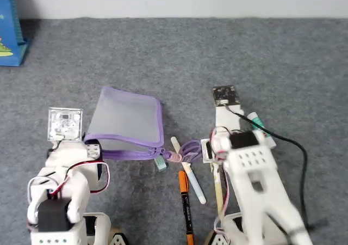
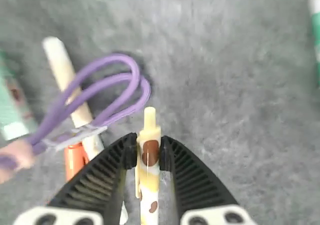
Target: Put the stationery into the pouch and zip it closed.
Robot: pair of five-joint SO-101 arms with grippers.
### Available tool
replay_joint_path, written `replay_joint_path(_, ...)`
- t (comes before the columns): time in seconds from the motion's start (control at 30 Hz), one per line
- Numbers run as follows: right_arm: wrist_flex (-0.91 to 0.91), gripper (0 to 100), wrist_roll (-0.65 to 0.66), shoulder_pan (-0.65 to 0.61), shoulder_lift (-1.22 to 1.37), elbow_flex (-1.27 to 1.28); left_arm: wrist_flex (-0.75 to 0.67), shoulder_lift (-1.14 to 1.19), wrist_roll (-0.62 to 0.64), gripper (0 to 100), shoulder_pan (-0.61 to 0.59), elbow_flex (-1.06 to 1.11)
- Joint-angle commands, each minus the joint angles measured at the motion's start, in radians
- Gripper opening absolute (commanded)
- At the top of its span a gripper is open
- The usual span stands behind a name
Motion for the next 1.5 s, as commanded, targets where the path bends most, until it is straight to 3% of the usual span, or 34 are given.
replay_joint_path(0.0, 0.073, 0.6, 0.054, -0.002, -0.274, -0.032, 0.052, 0.000, -0.006, 1, 0.057, -0.133)
replay_joint_path(0.27, 0.127, 0.6, 0.078, -0.030, -0.662, -0.034, 0.055, 0.239, 0.012, 1, 0.106, -0.263)
replay_joint_path(0.47, 0.027, 0.6, 0.035, -0.071, -0.780, -0.086, 0.057, 0.509, 0.017, 1, 0.106, -0.390)
replay_joint_path(0.8, -0.242, 0.6, -0.068, -0.199, -0.717, -0.235, 0.058, 0.746, 0.074, 1, 0.107, -0.547)
replay_joint_path(0.97, -0.456, 0.6, -0.069, -0.275, -0.673, -0.232, 0.069, 0.804, 0.103, 1, 0.178, -0.590)
replay_joint_path(1.47, -0.816, 0.6, -0.112, -0.331, -0.602, -0.144, 0.270, 0.855, 0.107, 1, 0.232, -0.863)
